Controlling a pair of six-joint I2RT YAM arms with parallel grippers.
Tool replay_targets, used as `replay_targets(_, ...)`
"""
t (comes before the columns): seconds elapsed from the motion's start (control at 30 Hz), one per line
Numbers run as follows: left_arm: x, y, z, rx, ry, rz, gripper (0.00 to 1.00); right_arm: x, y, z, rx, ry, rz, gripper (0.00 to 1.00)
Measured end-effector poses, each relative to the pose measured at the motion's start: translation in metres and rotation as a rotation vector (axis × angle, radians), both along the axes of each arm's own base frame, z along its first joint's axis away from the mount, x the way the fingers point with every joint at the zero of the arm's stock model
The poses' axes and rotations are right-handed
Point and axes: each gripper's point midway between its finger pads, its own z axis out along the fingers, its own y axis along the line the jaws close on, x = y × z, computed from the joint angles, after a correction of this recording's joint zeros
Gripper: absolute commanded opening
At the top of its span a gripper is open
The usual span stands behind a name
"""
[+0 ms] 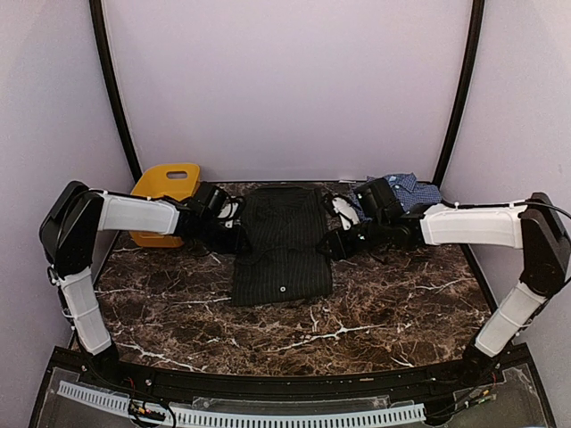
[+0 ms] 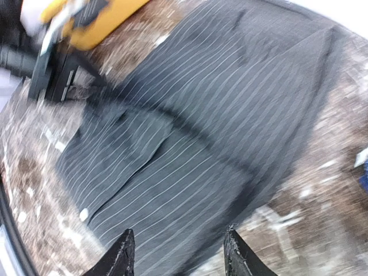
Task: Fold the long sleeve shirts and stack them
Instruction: Adjust the 2/3-rectangle-folded shirt at the center of the board, then move the 2/3-rectangle-folded shirt to the center of the board.
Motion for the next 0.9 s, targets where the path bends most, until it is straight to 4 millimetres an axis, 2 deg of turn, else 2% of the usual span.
replay_targets(0.1, 0.012, 0.002, 0.019, -0.003, -0.072, 0.031, 0.31, -0.028, 0.011, -0.019, -0.012, 0.055, 0.051, 0.47)
replay_targets(0.2, 0.021, 0.005, 0.038, -0.014, -0.144, 0.064, 0.32, -0.045, 0.018, -0.035, -0.021, 0.098, 0.085, 0.46)
replay_targets(0.33, 0.018, 0.008, 0.058, -0.059, -0.208, 0.082, 0.33, -0.046, 0.021, -0.058, -0.042, 0.14, 0.083, 0.45)
replay_targets(0.43, 0.004, 0.005, 0.064, -0.129, -0.219, 0.052, 0.34, -0.044, 0.018, -0.081, -0.081, 0.172, 0.069, 0.45)
replay_targets(0.53, -0.019, 0.002, 0.057, -0.205, -0.191, 0.008, 0.35, -0.041, 0.013, -0.102, -0.118, 0.197, 0.052, 0.45)
replay_targets(0.6, -0.034, -0.001, 0.046, -0.238, -0.158, -0.02, 0.36, -0.036, 0.012, -0.109, -0.128, 0.192, 0.045, 0.45)
replay_targets(0.73, -0.058, -0.013, 0.025, -0.27, -0.095, -0.079, 0.36, -0.023, 0.013, -0.109, -0.133, 0.144, 0.031, 0.46)
replay_targets(0.9, -0.07, -0.033, 0.002, -0.268, -0.055, -0.127, 0.35, -0.019, 0.013, -0.109, -0.14, 0.117, 0.034, 0.48)
